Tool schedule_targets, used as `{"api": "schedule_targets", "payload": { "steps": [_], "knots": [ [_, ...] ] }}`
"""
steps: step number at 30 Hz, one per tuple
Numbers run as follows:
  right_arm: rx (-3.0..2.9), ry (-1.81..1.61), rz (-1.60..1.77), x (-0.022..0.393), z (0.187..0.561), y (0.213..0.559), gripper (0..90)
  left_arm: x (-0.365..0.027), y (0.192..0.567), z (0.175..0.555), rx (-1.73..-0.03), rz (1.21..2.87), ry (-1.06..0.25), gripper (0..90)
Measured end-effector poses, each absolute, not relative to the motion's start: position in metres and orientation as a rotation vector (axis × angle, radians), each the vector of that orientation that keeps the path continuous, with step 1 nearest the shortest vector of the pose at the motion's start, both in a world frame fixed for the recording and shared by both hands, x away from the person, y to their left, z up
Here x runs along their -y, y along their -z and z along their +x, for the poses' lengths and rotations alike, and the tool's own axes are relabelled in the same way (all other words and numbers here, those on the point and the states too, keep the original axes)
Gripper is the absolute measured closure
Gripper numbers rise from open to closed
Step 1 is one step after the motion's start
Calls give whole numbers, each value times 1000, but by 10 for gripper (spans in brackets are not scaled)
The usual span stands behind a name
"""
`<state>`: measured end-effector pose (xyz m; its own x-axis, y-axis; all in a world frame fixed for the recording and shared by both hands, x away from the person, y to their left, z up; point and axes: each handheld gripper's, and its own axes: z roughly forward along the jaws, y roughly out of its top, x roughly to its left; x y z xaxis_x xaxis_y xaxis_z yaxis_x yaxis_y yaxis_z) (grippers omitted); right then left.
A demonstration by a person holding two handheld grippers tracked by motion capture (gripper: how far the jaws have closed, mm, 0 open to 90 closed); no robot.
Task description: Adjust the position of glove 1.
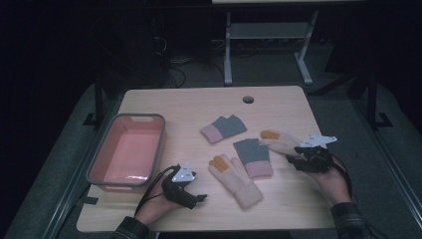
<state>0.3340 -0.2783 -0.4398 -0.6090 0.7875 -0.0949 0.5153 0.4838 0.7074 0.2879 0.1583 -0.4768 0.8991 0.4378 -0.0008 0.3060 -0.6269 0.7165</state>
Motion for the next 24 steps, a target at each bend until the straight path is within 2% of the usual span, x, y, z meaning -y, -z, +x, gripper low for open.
{"api": "schedule_targets", "payload": {
  "steps": [5, 9, 12, 20, 24],
  "knots": [
    [-2321, -860, 1074, 280, 345, 441, 520, -158, 477, 288, -530, 2293, -220, 129],
    [-2325, -805, 1063, 278, 352, 448, 480, -158, 477, 288, -530, 2293, -220, 129],
    [-2339, -763, 1055, 276, 357, 454, 508, -158, 477, 288, -530, 2294, -220, 128],
    [-2362, -722, 1081, 277, 361, 459, 791, -158, 477, 288, -531, 2293, -220, 129],
    [-2390, -733, 1099, 278, 362, 461, 865, -158, 477, 288, -531, 2293, -220, 129]
  ]
}}
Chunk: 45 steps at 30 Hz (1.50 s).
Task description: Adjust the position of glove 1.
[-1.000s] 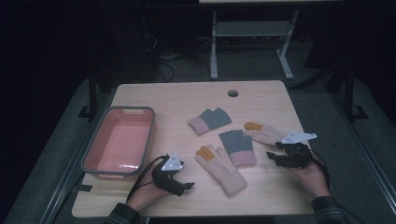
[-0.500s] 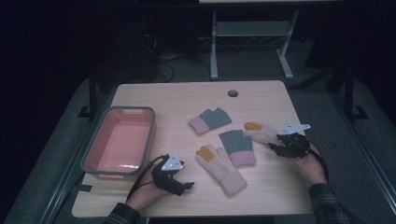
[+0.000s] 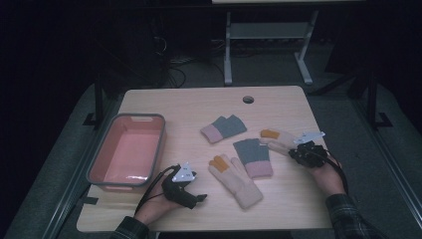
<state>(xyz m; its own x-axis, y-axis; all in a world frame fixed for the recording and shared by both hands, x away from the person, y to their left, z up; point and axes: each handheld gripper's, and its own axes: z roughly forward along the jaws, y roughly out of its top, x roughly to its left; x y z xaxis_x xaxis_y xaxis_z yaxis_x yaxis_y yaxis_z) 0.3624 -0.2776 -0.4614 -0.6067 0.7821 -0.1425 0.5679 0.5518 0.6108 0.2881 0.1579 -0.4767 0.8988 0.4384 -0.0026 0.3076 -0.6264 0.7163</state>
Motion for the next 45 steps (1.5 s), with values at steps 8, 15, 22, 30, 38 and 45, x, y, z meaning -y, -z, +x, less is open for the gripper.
{"api": "schedule_targets", "payload": {
  "steps": [8, 15, 22, 30, 38, 45],
  "knots": [
    [-2385, -823, 1169, 285, 360, 450, 891, -157, 477, 288, -538, 2285, -217, 129],
    [-2372, -904, 1164, 285, 351, 425, 894, -157, 477, 288, -537, 2285, -216, 129],
    [-2390, -1053, 1141, 281, 332, 396, 895, -157, 477, 289, -528, 2290, -224, 129],
    [-2369, -1150, 1247, 297, 339, 401, 895, -157, 477, 289, -533, 2287, -218, 129],
    [-2322, -1122, 1337, 312, 354, 417, 896, -157, 477, 290, -526, 2294, -218, 129],
    [-2253, -1062, 1360, 314, 367, 419, 894, -157, 477, 290, -525, 2295, -219, 129]
  ]
}}
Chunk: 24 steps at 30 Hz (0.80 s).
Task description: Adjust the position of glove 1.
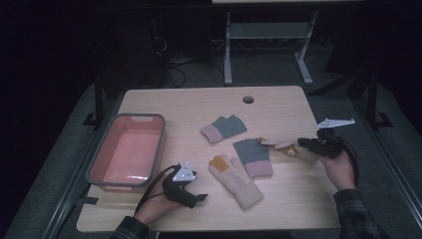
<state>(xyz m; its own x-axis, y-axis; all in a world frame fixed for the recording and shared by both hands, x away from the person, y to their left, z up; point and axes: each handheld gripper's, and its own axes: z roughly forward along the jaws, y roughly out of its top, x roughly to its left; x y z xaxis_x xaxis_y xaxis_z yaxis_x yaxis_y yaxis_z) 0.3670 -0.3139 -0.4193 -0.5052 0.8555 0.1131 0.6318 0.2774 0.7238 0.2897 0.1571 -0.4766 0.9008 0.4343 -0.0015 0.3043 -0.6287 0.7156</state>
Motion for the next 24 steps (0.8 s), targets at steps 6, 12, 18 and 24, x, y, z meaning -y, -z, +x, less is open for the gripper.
{"api": "schedule_targets", "payload": {
  "steps": [6, 12, 18, 24],
  "knots": [
    [-2217, -938, 1370, 314, 390, 429, 891, -157, 477, 290, -526, 2294, -219, 129],
    [-2189, -875, 1387, 320, 398, 440, 693, -157, 477, 290, -526, 2294, -220, 130],
    [-2203, -941, 1343, 326, 389, 435, 632, -157, 477, 290, -527, 2294, -219, 129],
    [-2324, -998, 1251, 314, 394, 443, 545, -157, 477, 290, -528, 2295, -220, 129]
  ]
}}
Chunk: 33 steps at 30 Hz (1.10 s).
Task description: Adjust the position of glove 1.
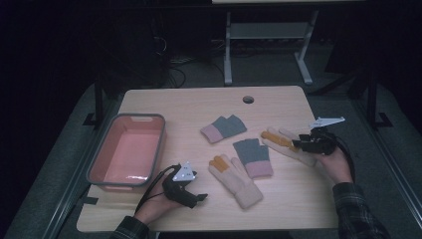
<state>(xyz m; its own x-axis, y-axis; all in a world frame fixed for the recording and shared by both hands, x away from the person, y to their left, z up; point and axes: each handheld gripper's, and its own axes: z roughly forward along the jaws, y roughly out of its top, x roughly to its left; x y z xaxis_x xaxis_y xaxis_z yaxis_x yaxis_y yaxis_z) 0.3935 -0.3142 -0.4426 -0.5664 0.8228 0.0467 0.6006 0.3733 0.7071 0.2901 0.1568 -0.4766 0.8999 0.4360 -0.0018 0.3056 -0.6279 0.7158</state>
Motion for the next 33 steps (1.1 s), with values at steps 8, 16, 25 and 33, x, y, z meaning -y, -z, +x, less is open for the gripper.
{"api": "schedule_targets", "payload": {
  "steps": [8, 16, 25, 33],
  "knots": [
    [-2431, -876, 1233, 299, 401, 463, 523, -157, 477, 290, -531, 2292, -215, 129],
    [-2419, -874, 1287, 298, 400, 460, 658, -157, 477, 290, -530, 2293, -216, 129],
    [-2366, -915, 1328, 303, 393, 445, 665, -157, 477, 290, -530, 2294, -216, 129],
    [-2325, -978, 1363, 305, 382, 429, 664, -156, 477, 290, -534, 2287, -215, 129]
  ]
}}
